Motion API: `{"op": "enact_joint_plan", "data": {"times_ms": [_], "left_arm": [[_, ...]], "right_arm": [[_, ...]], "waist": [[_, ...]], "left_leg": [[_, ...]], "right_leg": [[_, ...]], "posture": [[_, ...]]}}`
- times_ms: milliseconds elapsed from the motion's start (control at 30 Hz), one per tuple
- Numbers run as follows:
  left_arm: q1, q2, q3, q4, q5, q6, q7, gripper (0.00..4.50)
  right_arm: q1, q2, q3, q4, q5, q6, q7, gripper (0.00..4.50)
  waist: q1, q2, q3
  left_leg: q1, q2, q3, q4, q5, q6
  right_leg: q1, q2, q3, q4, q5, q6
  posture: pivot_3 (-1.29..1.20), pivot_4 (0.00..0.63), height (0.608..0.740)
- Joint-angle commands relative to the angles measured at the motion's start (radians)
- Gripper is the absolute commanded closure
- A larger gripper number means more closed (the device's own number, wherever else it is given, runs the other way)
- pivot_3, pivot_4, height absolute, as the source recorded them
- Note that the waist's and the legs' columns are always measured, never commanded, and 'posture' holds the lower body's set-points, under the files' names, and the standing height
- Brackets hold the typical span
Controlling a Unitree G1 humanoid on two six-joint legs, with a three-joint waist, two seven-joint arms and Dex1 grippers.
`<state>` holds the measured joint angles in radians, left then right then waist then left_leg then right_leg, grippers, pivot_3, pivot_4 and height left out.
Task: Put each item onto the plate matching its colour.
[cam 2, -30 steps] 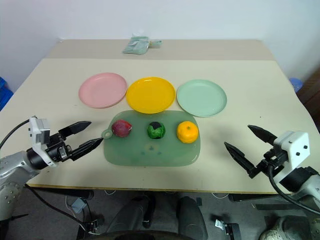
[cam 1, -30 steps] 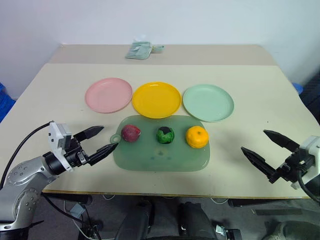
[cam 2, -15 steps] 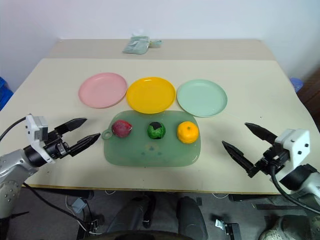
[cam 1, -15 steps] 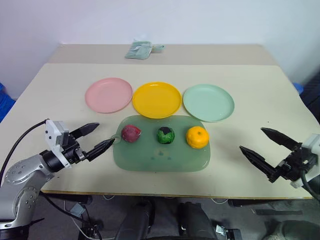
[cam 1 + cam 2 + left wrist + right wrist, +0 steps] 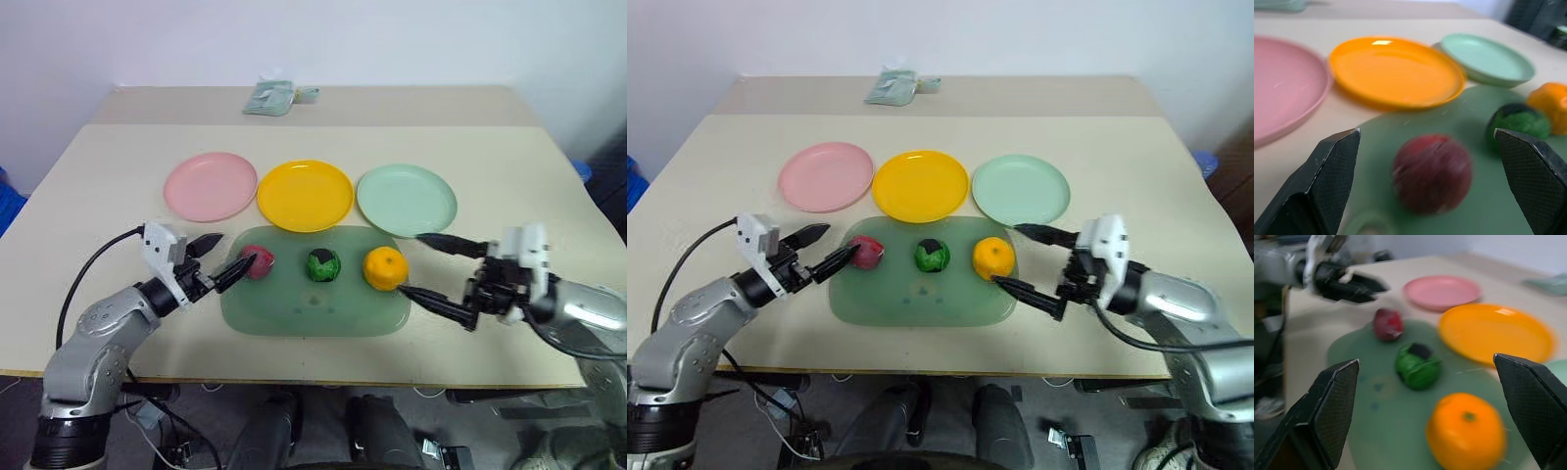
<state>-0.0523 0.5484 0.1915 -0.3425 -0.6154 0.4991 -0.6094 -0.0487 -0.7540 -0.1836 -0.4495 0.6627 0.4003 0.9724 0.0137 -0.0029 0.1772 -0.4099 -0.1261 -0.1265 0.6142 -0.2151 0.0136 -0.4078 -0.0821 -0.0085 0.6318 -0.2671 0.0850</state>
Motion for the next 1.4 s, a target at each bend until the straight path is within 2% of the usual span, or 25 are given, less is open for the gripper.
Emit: {"op": "enact_joint_plan", "data": {"times_ms": [33,400,667,700,733,800,967,1167,1267,1400], "left_arm": [[-0.011,0.004,-0.011,-0.02,0.026,0.0,0.009,0.0],[-0.081,-0.041,-0.117,-0.002,0.117,0.052,0.089,0.0],[-0.083,-0.058,-0.155,0.07,0.173,0.032,0.077,0.0],[-0.082,-0.058,-0.161,0.081,0.192,0.012,0.074,0.52],[-0.084,-0.063,-0.164,0.091,0.213,-0.013,0.079,0.79],[-0.101,-0.077,-0.156,0.114,0.229,-0.031,0.098,1.67],[-0.158,-0.113,-0.131,0.177,0.25,-0.066,0.129,1.67],[-0.354,-0.187,-0.018,0.374,0.253,-0.125,0.276,1.67],[-0.515,-0.21,0.032,0.562,0.282,-0.192,0.361,1.67],[-0.693,-0.231,0.031,0.827,0.341,-0.302,0.407,1.67]], "right_arm": [[-0.069,0.017,0.046,0.028,-0.035,-0.025,0.006,0.04],[-0.148,0.041,0.07,0.021,-0.047,0.001,-0.025,0.04],[-0.157,0.029,0.048,-0.02,-0.029,0.041,-0.059,0.04],[-0.156,0.028,0.045,-0.026,-0.028,0.046,-0.067,0.0],[-0.156,0.027,0.042,-0.031,-0.026,0.05,-0.072,0.0],[-0.155,0.026,0.032,-0.039,-0.023,0.059,-0.084,0.0],[-0.161,0.032,0.025,-0.046,-0.027,0.066,-0.105,0.0],[-0.194,0.044,0.035,-0.031,-0.042,0.058,-0.125,0.0],[-0.215,0.052,0.042,-0.016,-0.052,0.049,-0.133,0.0],[-0.251,0.076,0.054,0.016,-0.073,0.031,-0.147,0.0]], "waist": [[0.001,0.0,0.0],[0.021,0.0,0.0],[0.026,0.0,0.0],[0.026,0.0,0.0],[0.026,0.0,0.0],[0.026,0.0,0.0],[0.027,0.0,0.0],[0.027,0.0,0.0],[0.028,-0.001,0.0],[0.027,-0.001,0.0]], "left_leg": [[0.0,0.0,0.0,0.0,0.0,0.0],[0.0,0.0,0.0,0.001,0.0,0.0],[0.0,0.0,0.0,0.001,0.0,0.0],[0.0,0.0,0.0,0.001,0.0,0.0],[0.0,0.0,0.0,0.001,0.0,0.0],[0.0,0.0,0.0,0.001,0.0,0.0],[0.0,0.0,0.0,0.001,0.0,0.0],[0.0,0.0,0.0,0.002,0.001,-0.001],[0.0,0.0,0.0,0.004,0.001,-0.001],[0.0,-0.001,0.001,0.007,0.001,-0.001]], "right_leg": [[0.0,0.0,0.0,0.0,0.0,0.0],[0.0,0.0,0.0,0.0,0.002,0.003],[0.0,0.0,0.0,0.0,0.002,0.003],[0.0,0.0,0.0,0.0,0.002,0.003],[0.0,0.0,0.0,0.0,0.002,0.003],[0.0,0.0,0.0,0.0,0.002,0.003],[0.0,0.0,0.0,0.0,0.003,0.004],[0.0,0.001,0.0,0.001,0.005,0.007],[0.0,0.001,0.0,0.001,0.006,0.008],[0.001,0.001,0.0,0.002,0.007,0.01]], "posture": [[0.0,0.15,0.74],[0.0,0.15,0.74],[0.0,0.15,0.74],[0.0,0.15,0.74],[0.0,0.15,0.74],[0.0,0.15,0.74],[0.0,0.15,0.74],[0.0,0.15,0.74],[0.0,0.15,0.74],[0.0,0.15,0.74]]}}
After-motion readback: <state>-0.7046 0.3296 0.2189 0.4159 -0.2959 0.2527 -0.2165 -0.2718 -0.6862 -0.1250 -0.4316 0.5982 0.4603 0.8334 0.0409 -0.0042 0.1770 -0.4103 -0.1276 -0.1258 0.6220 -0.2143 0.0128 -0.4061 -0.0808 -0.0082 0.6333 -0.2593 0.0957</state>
